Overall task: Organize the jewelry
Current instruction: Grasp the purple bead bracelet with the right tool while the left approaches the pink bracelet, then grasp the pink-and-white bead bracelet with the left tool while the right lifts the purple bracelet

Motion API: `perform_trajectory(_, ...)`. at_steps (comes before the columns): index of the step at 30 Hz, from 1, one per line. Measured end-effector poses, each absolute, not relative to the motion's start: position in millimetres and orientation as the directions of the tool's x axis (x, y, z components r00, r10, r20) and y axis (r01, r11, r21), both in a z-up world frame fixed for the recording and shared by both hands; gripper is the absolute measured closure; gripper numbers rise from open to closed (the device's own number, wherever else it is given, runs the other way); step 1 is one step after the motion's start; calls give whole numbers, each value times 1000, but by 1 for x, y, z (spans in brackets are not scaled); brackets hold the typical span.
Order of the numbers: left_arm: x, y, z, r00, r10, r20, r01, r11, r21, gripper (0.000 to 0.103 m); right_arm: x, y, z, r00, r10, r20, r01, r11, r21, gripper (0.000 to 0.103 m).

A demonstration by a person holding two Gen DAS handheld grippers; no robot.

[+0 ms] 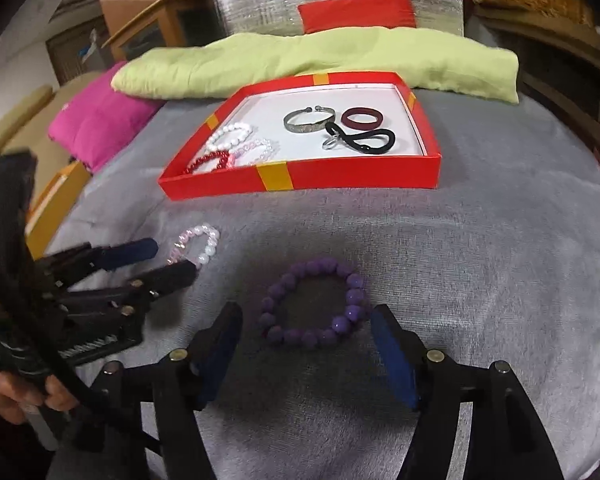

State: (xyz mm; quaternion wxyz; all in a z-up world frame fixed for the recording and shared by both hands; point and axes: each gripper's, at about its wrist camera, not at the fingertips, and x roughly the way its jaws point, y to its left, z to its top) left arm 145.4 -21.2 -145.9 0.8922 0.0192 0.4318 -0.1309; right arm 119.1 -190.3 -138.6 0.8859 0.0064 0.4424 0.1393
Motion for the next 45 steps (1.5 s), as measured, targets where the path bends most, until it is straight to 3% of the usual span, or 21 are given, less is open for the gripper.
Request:
perform_trajectory(2,145,-22,-146,597,-211,-774,252,965,-68,69,118,-186,-142,581,216,-784,-250,965,80,37)
perform_trajectory(3,146,-21,-146,597,-217,-772,255,964,-74,79,117,-185,-142,591,199,-782,-249,967,58,51)
perform_trajectory(5,146,-20,-145,594,-231,-770,261,961,-88,82,118,-186,-142,609,155,-778,-240,971,5,69)
perform_trajectory(8,145,-18,-144,593,-244,-767,267,959,-99,86,119,-193,-141,616,143,-775,-220,976,5,82)
perform_trajectory(21,139,-7,-132,599,-311,-738,276,945,-174,93,116,-214,-126,639,204,-742,-172,978,120,85)
perform_trajectory(27,141,-10,-136,588,-264,-765,263,956,-129,91,117,-219,-126,622,235,-746,-166,972,168,85)
perform_trajectory(29,143,-8,-137,580,-259,-772,252,959,-132,78,118,-220,-127,606,252,-755,-161,968,195,82)
perform_trajectory(31,142,-7,-135,593,-245,-767,240,963,-121,45,119,-221,-128,593,260,-762,-157,965,208,75)
perform_trajectory(33,140,-7,-133,614,-227,-756,231,967,-102,39,119,-220,-129,588,261,-766,-155,965,210,47)
perform_trajectory(35,141,-9,-132,614,-241,-751,246,963,-108,39,116,-217,-126,599,274,-752,-171,962,214,37)
perform_trajectory(42,147,-21,-145,591,-218,-777,273,960,-62,42,117,-197,-134,597,263,-758,-234,961,149,37)
perform_trajectory(43,147,-22,-147,590,-216,-778,276,960,-57,51,118,-194,-137,593,245,-767,-235,964,126,40)
perform_trajectory(44,146,-23,-147,598,-204,-775,276,960,-40,56,119,-192,-141,592,222,-775,-235,967,98,49)
perform_trajectory(45,145,-23,-146,602,-206,-772,280,959,-38,70,119,-190,-142,598,199,-777,-234,970,68,62)
